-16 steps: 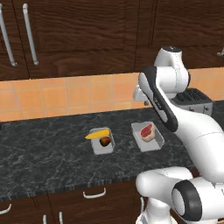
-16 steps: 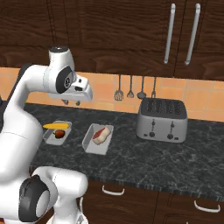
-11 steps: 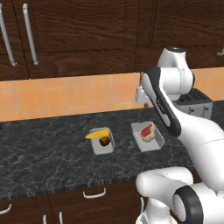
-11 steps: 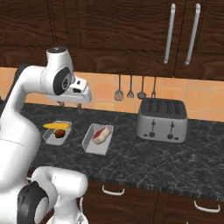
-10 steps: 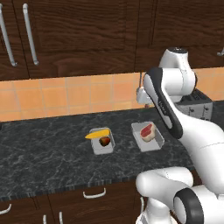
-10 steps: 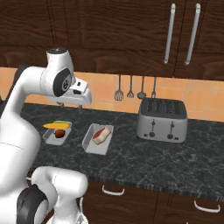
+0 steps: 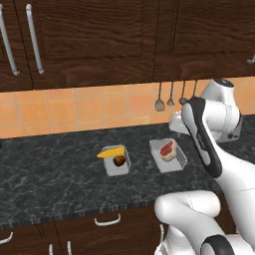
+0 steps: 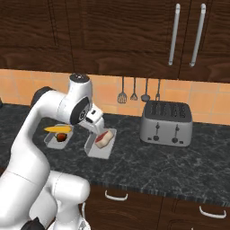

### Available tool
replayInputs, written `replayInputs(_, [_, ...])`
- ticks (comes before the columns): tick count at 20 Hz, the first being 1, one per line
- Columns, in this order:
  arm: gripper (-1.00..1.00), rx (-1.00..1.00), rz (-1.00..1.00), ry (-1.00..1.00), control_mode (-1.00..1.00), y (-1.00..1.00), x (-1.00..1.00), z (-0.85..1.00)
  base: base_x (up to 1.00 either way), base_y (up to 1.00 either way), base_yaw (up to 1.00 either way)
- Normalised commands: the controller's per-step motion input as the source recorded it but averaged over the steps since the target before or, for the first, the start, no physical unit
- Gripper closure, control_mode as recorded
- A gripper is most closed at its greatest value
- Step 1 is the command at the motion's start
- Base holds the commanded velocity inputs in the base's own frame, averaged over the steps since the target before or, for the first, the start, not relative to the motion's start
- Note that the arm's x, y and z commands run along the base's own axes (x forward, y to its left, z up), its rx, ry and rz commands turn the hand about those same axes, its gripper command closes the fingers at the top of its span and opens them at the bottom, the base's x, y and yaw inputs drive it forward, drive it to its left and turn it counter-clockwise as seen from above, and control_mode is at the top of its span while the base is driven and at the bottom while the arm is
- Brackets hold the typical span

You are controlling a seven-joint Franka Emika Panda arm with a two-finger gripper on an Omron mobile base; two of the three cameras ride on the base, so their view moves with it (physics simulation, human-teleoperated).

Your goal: Take the meat container that has the steak and place it on the second highest rack of the freezer. Then take the vegetable container that has the corn and bell pepper and place it on the highest rack of the freezer.

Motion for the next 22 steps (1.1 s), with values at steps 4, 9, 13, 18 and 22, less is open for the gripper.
replayInputs(4, [-1.0, 0.0, -0.25, 0.0, -1.0, -0.03, 0.04, -0.83, 0.0, 0.0, 0.0])
replayInputs(9, [-1.0, 0.0, -0.21, 0.0, -1.0, 0.0, 0.13, -0.69, 0.0, 0.0, 0.0])
replayInputs(13, [-1.0, 0.0, -0.18, 0.0, -1.0, 0.0, 0.27, -0.37, 0.0, 0.0, 0.0])
replayInputs(18, [-1.0, 0.04, -0.1, 0.01, -1.0, -0.02, 0.56, -0.35, 0.0, 0.0, 0.0])
replayInputs(22, [-1.0, 0.07, -0.07, 0.03, -1.0, -0.08, 0.53, -0.35, 0.0, 0.0, 0.0])
